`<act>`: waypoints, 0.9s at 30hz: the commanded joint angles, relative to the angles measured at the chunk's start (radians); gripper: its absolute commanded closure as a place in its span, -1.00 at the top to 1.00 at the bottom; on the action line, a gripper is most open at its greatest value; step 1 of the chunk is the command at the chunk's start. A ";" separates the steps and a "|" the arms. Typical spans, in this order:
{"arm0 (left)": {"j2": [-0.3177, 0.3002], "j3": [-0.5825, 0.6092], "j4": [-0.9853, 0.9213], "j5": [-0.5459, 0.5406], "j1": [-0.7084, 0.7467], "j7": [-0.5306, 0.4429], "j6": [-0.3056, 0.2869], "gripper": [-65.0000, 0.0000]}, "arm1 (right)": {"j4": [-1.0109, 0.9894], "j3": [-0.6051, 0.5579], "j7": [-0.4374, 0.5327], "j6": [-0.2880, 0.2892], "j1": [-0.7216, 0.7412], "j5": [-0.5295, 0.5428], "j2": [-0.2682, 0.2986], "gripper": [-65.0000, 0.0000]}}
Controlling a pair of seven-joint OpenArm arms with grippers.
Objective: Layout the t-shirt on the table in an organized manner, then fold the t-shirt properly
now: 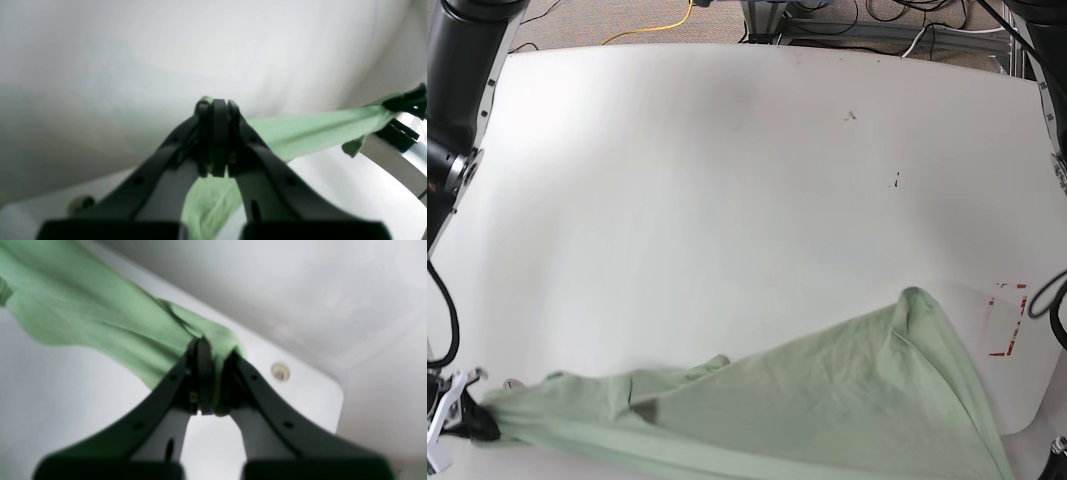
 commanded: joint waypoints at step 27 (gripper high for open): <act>0.139 -0.382 0.382 -0.020 1.147 -0.053 0.000 -1.00 | 0.399 0.390 0.000 -0.001 -0.939 0.017 -0.195 -1.00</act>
